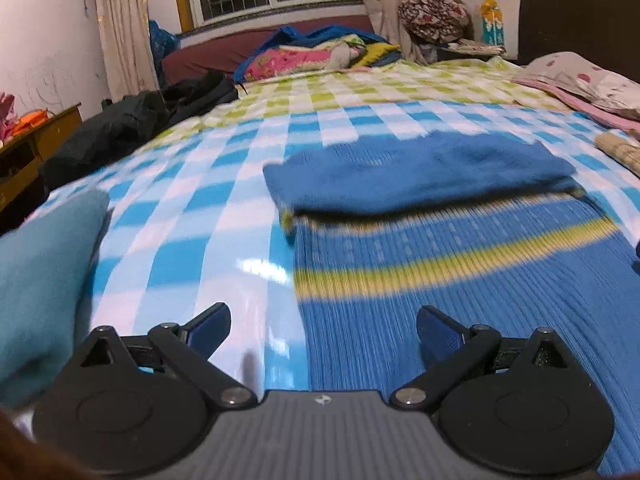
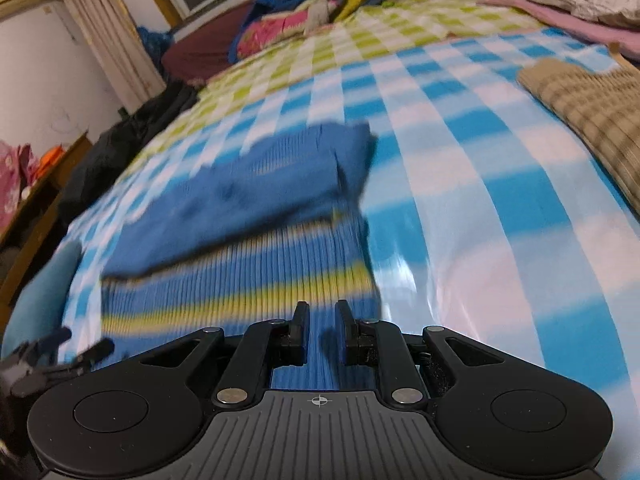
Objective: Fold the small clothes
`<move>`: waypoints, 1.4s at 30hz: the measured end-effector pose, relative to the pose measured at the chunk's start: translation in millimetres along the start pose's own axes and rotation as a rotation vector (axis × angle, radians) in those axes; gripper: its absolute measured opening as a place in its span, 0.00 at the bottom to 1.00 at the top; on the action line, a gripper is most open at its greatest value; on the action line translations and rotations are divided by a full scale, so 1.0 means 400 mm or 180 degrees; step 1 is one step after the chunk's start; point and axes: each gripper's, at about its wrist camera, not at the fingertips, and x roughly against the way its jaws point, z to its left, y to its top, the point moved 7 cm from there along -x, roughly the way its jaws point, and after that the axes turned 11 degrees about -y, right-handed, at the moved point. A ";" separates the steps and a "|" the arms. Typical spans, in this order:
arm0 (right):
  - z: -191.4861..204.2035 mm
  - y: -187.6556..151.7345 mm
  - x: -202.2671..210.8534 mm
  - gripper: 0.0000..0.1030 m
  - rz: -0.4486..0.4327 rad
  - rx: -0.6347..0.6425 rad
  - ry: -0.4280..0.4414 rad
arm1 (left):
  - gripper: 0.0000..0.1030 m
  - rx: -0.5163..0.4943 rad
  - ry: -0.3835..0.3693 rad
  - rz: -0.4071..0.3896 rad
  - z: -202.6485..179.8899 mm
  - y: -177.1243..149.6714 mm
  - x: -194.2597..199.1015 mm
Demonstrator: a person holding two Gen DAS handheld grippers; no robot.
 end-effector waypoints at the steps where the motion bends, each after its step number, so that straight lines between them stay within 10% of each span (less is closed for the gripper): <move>1: -0.007 -0.025 0.015 0.16 0.0072 0.0031 -0.0008 | 1.00 0.0009 -0.0015 0.0022 -0.003 -0.015 0.018; 19: -0.034 -0.239 0.138 0.24 0.0490 0.0409 -0.0027 | 0.99 0.0456 -0.0114 0.0418 -0.008 -0.189 0.131; 34: -0.029 -0.267 0.148 0.24 0.0591 0.0377 0.0081 | 0.65 0.0558 -0.0273 0.0408 -0.013 -0.177 0.148; 42: -0.031 -0.262 0.169 0.07 0.0573 0.0155 0.0339 | 0.37 0.0751 -0.0333 0.0407 0.007 -0.165 0.163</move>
